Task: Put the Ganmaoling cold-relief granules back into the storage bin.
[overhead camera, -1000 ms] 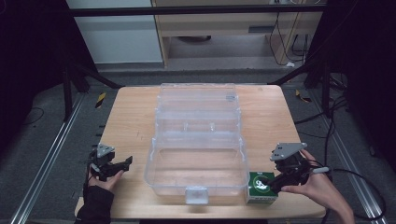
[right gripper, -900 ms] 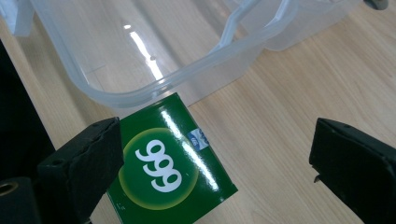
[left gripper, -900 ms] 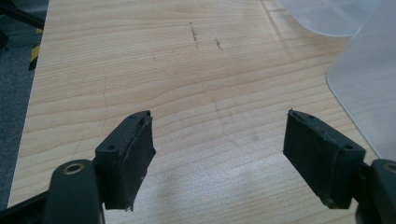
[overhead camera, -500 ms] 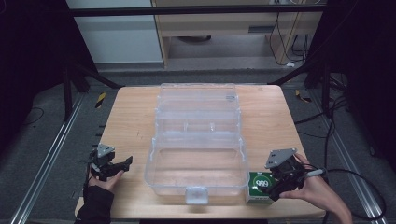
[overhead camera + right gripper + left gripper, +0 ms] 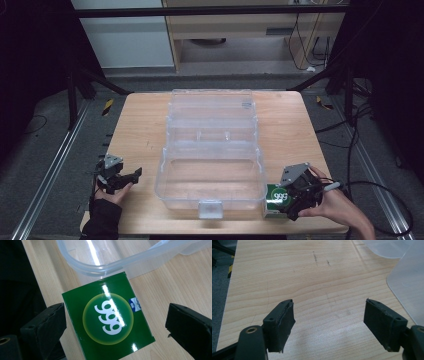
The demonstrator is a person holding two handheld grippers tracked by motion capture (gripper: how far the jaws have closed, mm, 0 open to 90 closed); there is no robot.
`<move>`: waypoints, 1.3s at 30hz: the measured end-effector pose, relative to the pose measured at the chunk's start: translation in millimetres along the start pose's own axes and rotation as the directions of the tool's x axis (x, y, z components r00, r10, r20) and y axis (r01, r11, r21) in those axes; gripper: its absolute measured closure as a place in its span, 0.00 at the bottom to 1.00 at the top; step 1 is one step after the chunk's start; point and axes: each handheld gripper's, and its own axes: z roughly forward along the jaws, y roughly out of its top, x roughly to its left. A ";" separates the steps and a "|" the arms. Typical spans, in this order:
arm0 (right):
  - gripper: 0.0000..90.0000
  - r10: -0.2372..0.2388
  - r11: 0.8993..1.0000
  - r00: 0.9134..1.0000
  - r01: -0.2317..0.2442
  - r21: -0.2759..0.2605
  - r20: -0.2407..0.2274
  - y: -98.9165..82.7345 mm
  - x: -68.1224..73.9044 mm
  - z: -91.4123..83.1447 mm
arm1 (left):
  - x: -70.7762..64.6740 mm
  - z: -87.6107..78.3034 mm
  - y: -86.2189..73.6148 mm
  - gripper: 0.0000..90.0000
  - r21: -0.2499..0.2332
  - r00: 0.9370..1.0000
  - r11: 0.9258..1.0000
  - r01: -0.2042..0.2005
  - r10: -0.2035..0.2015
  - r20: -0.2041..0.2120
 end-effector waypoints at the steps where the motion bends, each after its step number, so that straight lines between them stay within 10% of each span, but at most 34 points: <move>1: 0.04 -0.002 1.000 1.000 0.002 0.003 -0.002 0.0 0.5 0.8 | 0.0 0.0 0.0 0.26 0.000 1.000 1.000 0.000 0.000 -0.001; 39: 0.05 -0.101 0.987 0.988 0.114 0.113 -0.115 -3.6 -3.9 44.6 | 0.1 1.8 -0.4 0.27 0.008 1.000 1.000 -0.005 0.005 0.000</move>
